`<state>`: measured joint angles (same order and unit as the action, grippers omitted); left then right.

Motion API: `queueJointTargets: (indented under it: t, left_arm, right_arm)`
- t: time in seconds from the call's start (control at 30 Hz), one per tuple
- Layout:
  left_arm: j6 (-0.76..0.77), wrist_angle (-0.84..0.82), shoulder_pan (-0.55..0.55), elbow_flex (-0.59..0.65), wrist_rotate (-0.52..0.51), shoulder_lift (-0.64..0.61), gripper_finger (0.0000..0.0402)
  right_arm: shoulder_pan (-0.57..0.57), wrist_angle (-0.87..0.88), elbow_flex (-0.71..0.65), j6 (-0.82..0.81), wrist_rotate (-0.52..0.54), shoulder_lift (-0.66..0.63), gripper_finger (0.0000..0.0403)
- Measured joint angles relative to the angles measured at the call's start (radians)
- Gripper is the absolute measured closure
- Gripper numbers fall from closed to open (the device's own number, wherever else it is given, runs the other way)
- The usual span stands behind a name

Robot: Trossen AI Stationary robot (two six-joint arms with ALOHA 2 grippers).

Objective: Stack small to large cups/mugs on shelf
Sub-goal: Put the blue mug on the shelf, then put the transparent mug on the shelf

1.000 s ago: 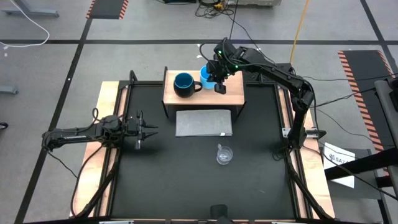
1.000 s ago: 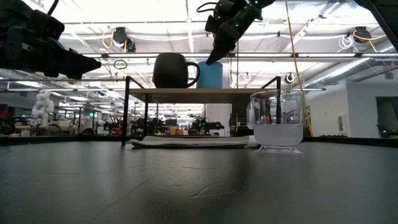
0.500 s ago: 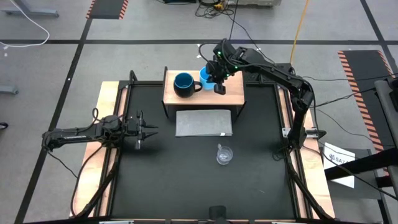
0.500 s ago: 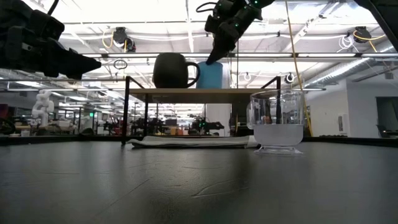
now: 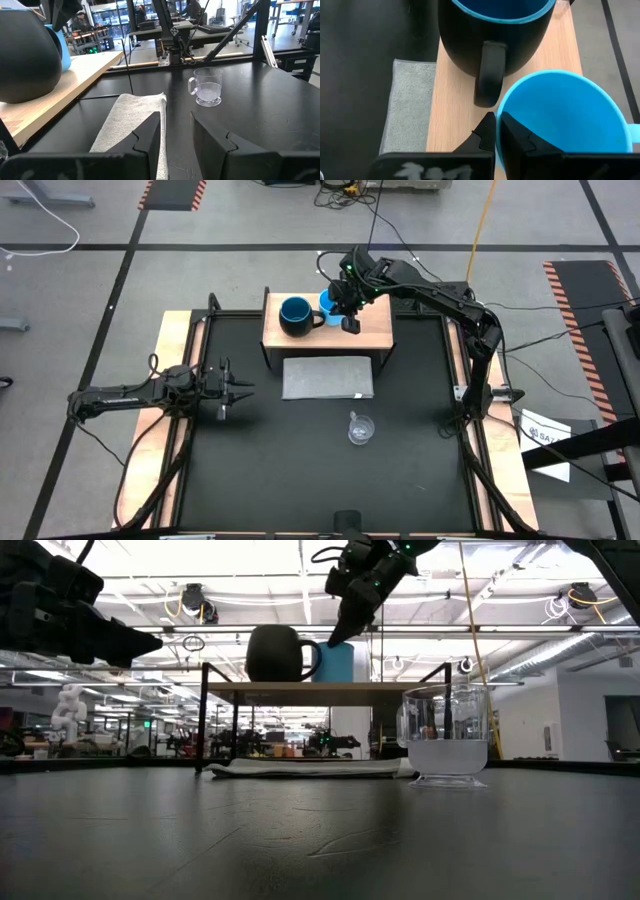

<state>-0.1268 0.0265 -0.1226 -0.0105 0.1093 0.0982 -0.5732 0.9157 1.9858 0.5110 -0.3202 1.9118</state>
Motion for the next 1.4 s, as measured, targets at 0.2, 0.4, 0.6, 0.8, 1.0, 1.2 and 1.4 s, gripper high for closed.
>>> queueJointTargets:
  t: [0.2, 0.4, 0.6, 0.8, 1.0, 1.2, 1.4]
  left_arm:
    - [0.0, 0.0, 0.0, 0.0, 0.0, 0.0, 0.0293]
    - [0.0, 0.0, 0.0, 0.0, 0.0, 0.0, 0.0293]
    - [0.0, 0.0, 0.0, 0.0, 0.0, 0.0, 0.0293]
    - [0.0, 0.0, 0.0, 0.0, 0.0, 0.0, 0.0293]
    - [0.005, 0.0, 0.0, 0.0, 0.001, 0.0, 0.0293]
    - [0.007, 0.0, 0.0, 0.0, 0.002, 0.0, 0.0293]
    - [0.011, 0.0, 0.0, 0.0, 0.002, 0.0, 0.0293]
  right_arm:
    - [0.0, -0.001, 0.0, -0.004, 0.0, 0.0, 0.0403]
    - [-0.001, 0.007, -0.001, -0.038, -0.023, 0.001, 0.0384]
    - [-0.001, 0.014, -0.003, -0.047, -0.026, 0.002, 0.0331]
    - [-0.001, 0.003, -0.003, -0.047, -0.023, 0.001, 0.0291]
    - [0.002, -0.03, -0.003, -0.045, -0.02, -0.006, 0.0278]
    - [0.006, -0.028, -0.002, -0.046, -0.018, -0.024, 0.0277]
    - [0.006, -0.026, -0.002, -0.059, -0.017, -0.088, 0.0277]
